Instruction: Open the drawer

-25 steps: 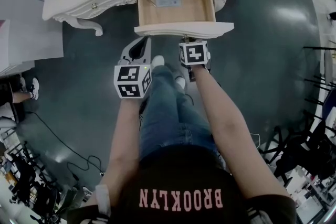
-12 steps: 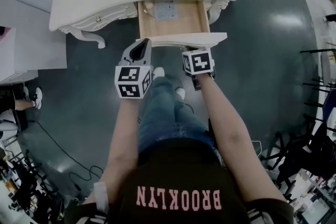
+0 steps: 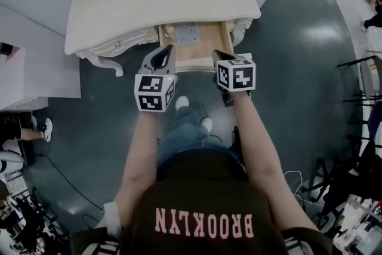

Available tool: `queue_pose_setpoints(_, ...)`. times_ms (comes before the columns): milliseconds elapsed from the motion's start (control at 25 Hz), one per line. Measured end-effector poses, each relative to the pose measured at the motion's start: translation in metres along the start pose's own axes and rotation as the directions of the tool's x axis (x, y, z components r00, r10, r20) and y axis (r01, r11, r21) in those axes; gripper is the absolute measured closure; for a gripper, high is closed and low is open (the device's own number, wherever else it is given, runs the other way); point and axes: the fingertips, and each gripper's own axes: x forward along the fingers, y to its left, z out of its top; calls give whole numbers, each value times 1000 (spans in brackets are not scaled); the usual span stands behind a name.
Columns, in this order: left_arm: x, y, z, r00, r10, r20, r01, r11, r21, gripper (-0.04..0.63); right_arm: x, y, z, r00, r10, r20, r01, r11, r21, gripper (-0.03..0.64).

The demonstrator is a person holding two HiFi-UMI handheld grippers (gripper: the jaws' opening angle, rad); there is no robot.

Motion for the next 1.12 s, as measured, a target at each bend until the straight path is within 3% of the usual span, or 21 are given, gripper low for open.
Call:
queue_pose_setpoints(320, 2, -1, 61, 993, -19, 115, 14, 999, 49, 589, -53, 9, 59, 973, 16, 229, -16, 1000, 0, 618)
queue_pose_setpoints(640, -14, 5, 112, 970, -21, 241, 1, 997, 79, 589, -106, 32, 127, 882, 64, 467, 13, 987, -160, 618)
queue_pose_setpoints(840, -21, 7, 136, 953, -19, 302, -9, 996, 91, 589, -125, 39, 153, 832, 41, 553, 133, 953, -271, 618)
queue_pose_setpoints(1120, -29, 11, 157, 937, -13, 348, -34, 991, 129, 589, -151, 30, 171, 784, -8, 621, 238, 928, -288, 618)
